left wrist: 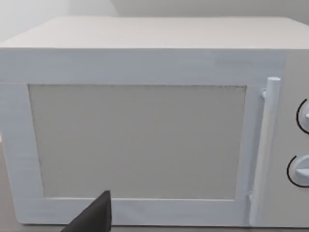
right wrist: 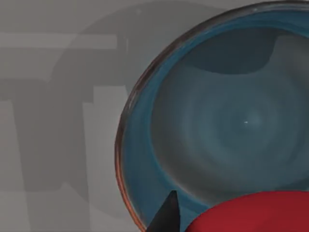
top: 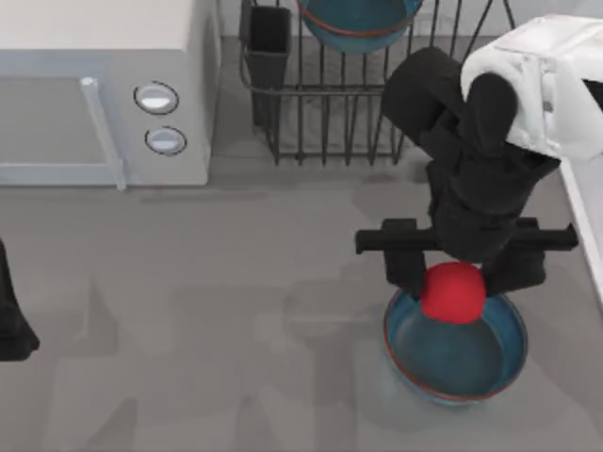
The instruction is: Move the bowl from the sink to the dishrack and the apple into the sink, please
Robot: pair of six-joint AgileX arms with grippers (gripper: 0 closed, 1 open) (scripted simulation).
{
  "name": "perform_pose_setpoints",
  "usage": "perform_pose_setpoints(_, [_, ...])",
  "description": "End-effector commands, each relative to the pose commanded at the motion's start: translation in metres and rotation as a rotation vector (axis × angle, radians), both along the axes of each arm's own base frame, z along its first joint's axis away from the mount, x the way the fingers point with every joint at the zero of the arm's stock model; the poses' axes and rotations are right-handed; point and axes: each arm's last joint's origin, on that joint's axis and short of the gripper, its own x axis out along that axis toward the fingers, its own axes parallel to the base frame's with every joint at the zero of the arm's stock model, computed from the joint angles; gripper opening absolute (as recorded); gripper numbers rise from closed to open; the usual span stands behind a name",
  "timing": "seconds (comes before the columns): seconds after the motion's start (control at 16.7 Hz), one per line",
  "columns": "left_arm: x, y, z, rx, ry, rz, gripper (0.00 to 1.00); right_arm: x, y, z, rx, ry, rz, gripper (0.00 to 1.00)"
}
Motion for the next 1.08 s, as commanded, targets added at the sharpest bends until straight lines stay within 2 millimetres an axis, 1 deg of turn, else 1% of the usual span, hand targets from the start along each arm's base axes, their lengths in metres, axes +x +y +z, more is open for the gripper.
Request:
perform_pose_setpoints(0.12, [0.0, 0.0, 0.0, 0.0, 0.0, 0.0, 1.0, -0.001, -0.001, 0.014, 0.006, -0.009, -0.001, 0.0])
perform_pose_setpoints(0.18, [0.0, 0.0, 0.0, 0.0, 0.0, 0.0, 1.0, -0.001, -0.001, 0.015, 0.007, -0.011, -0.001, 0.0])
perform_pose_setpoints(0.42, [0.0, 0.0, 0.0, 0.0, 0.0, 0.0, 1.0, -0.001, -0.001, 0.013, 0.005, -0.007, 0.0, 0.0])
perform_pose_setpoints(0.6, [0.0, 0.0, 0.0, 0.0, 0.0, 0.0, 1.0, 0.008, -0.009, 0.01, 0.042, -0.038, -0.02, 0.0])
perform_pose_setpoints(0.72, [0.0, 0.0, 0.0, 0.0, 0.0, 0.0, 1.0, 0.022, -0.021, 0.005, 0.096, -0.087, -0.043, 0.0])
perform_pose_setpoints(0.84, [0.0, 0.0, 0.0, 0.0, 0.0, 0.0, 1.0, 0.039, -0.039, -0.002, 0.163, -0.157, -0.07, 0.0])
perform_pose_setpoints(0.96, [0.0, 0.0, 0.0, 0.0, 0.0, 0.0, 1.0, 0.056, -0.064, -0.009, 0.233, -0.247, -0.097, 0.0])
perform_pose_setpoints(1.08, [0.0, 0.0, 0.0, 0.0, 0.0, 0.0, 1.0, 0.07, -0.095, -0.016, 0.296, -0.357, -0.124, 0.0])
